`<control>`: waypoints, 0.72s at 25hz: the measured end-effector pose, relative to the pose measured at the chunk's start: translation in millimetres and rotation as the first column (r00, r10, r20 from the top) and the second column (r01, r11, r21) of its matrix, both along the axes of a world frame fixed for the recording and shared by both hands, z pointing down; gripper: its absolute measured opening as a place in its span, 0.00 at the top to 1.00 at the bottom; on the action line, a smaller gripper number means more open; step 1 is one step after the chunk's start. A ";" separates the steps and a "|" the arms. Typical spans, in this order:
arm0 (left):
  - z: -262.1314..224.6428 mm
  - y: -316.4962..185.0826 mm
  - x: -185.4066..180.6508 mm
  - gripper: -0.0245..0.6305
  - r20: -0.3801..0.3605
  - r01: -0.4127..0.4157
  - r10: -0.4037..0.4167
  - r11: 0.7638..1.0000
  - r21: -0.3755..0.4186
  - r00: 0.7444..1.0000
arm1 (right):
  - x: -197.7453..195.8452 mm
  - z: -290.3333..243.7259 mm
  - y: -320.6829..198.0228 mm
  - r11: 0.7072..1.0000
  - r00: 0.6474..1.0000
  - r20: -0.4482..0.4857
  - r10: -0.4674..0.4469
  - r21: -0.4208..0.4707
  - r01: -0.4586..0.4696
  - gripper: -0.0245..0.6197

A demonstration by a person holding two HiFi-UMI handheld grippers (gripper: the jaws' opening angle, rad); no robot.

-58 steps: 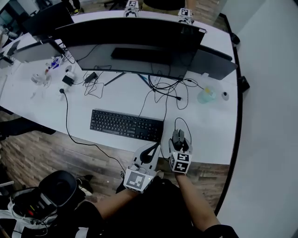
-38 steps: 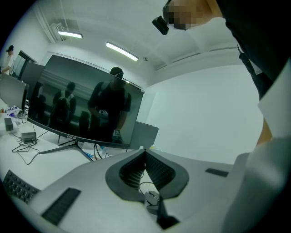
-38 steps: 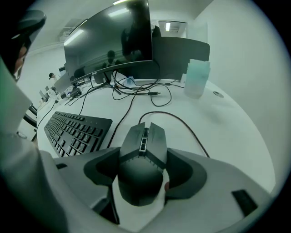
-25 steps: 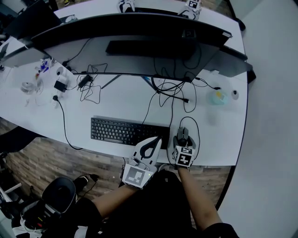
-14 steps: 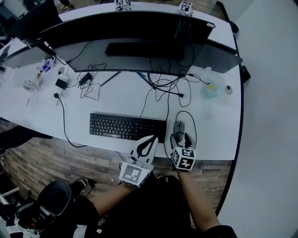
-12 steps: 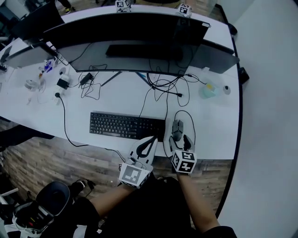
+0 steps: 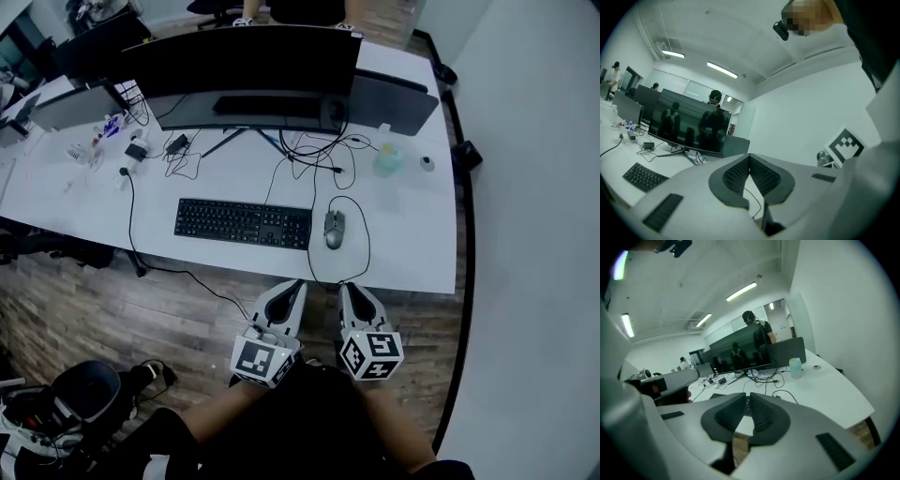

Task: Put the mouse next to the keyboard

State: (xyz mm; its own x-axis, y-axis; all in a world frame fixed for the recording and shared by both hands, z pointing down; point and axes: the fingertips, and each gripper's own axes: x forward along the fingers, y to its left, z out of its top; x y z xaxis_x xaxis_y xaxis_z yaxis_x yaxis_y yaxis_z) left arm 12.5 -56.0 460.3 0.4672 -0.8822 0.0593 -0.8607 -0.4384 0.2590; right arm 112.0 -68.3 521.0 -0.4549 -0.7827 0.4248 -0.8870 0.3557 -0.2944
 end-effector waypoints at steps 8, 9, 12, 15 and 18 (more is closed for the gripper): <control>-21.1 122.9 33.5 0.96 0.010 0.028 -0.028 1.000 0.003 1.000 | 6.4 -62.5 130.9 0.983 0.992 0.046 -0.117 0.145 0.109 0.93; -22.4 134.4 35.9 0.96 0.016 0.029 -0.029 1.000 0.006 0.999 | 6.4 -68.5 143.3 0.981 0.992 0.053 -0.118 0.162 0.108 0.92; -23.6 160.3 44.3 0.96 0.026 0.027 -0.028 1.000 0.010 0.999 | 9.2 -80.4 171.2 0.976 0.992 0.063 -0.110 0.197 0.095 0.92; -32.2 181.3 50.3 0.96 0.034 0.021 -0.022 1.000 0.022 0.999 | 10.2 -87.2 191.5 0.974 0.990 0.076 -0.116 0.206 0.098 0.92; -48.3 195.6 51.3 0.96 0.055 0.012 -0.016 0.997 0.070 0.998 | 8.8 -96.3 204.4 0.966 0.989 0.063 -0.135 0.229 0.117 0.92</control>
State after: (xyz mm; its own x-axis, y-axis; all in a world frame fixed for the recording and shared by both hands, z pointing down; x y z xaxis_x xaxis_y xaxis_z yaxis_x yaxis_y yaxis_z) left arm 63.8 139.5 412.0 0.4523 -0.8916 0.0226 -0.8791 -0.4414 0.1801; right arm 120.8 136.2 424.7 -0.5804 -0.7882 0.2048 -0.8086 0.5278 -0.2601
